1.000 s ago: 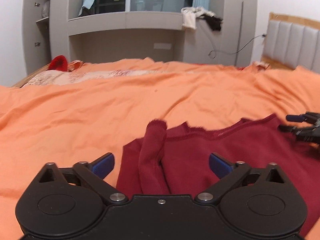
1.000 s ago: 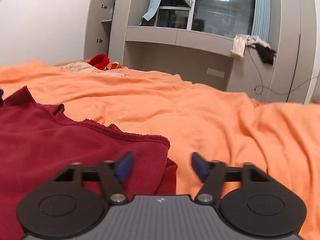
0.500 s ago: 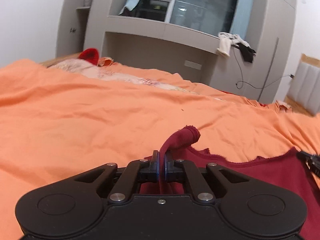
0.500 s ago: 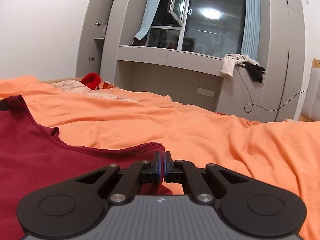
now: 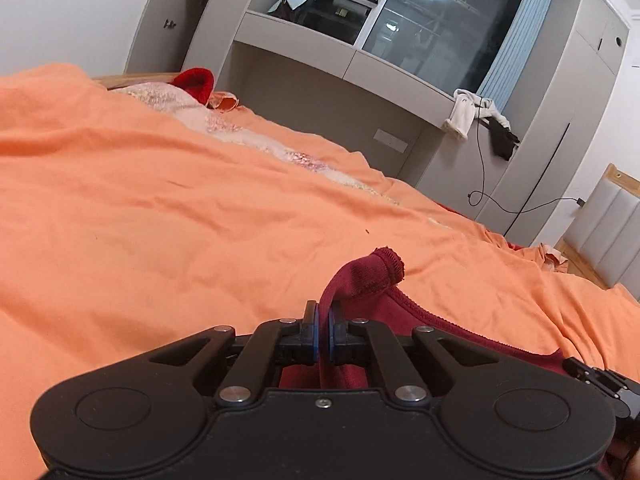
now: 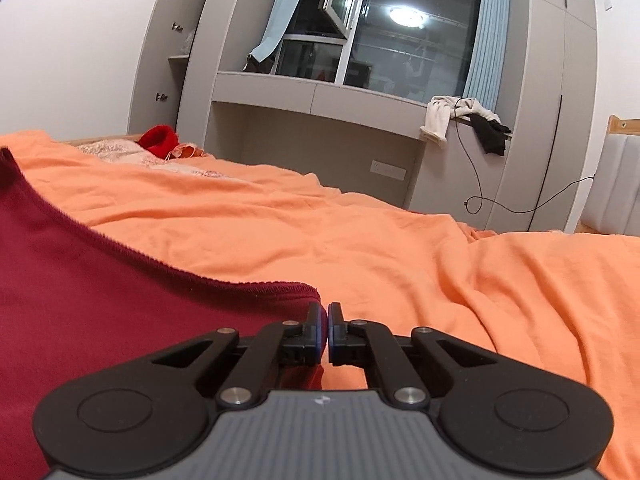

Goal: Fold small clothes

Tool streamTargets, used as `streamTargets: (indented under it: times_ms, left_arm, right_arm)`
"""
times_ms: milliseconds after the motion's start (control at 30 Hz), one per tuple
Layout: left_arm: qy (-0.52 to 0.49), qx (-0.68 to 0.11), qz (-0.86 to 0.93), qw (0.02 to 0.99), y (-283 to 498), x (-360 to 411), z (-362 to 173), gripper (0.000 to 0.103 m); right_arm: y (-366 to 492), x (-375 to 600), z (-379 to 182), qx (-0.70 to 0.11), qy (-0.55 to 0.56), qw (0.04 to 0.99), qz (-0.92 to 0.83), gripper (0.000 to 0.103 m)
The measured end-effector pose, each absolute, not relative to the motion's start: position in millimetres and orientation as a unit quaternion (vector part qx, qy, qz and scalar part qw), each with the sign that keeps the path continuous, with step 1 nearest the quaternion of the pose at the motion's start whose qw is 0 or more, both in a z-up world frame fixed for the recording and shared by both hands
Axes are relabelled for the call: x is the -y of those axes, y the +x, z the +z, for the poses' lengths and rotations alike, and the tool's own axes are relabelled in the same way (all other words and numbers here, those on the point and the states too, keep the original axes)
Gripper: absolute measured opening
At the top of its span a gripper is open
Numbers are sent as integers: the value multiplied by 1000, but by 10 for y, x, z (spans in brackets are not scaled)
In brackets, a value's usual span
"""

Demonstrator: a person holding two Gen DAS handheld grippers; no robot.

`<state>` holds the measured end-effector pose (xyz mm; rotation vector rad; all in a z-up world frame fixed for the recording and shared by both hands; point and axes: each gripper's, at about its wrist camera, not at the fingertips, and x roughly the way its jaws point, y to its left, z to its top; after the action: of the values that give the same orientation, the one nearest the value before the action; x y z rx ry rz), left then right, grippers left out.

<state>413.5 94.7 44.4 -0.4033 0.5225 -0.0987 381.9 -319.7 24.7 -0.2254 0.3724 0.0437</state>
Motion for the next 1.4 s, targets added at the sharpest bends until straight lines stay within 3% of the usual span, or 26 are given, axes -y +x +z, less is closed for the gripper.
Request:
streamTargets:
  times_ms: [133, 267, 400, 500, 533, 600, 700, 800, 1167, 1400]
  left_arm:
    - [-181, -288, -39, 939, 4213, -877, 326, 4]
    - [-177, -311, -42, 933, 4268, -858, 247, 7]
    - [-179, -308, -49, 933, 4245, -875, 279, 30]
    - [-177, -311, -52, 932, 4203, -858, 282, 40]
    - [-173, -310, -50, 934, 4188, -843, 292, 43]
    - [-165, -303, -45, 938, 4139, -806, 321, 67]
    - [-145, -286, -45, 946, 4047, -734, 388, 92]
    - [-119, -280, -54, 951, 3965, -641, 406, 99]
    - [0, -303, -6, 953, 3617, -418, 237, 101]
    - [-30, -311, 5, 950, 3344, -683, 198, 101]
  right_arm:
    - [3800, 3202, 218, -189, -115, 975, 19, 4]
    - [3742, 3254, 220, -187, -105, 977, 13, 24]
    - [3653, 3362, 242, -181, -91, 979, 1, 61]
    - [3544, 3466, 263, -164, -90, 982, -28, 83]
    - [3505, 3503, 266, -158, -88, 983, -38, 86]
    - [3429, 3593, 272, -148, -80, 984, -53, 92]
    - [3332, 3707, 284, -144, -65, 985, -65, 100]
    - [3242, 3781, 294, -140, -55, 986, -70, 103]
    - [2911, 3878, 436, -110, -8, 989, -103, 103]
    - [2692, 3786, 430, -112, -8, 989, -96, 103]
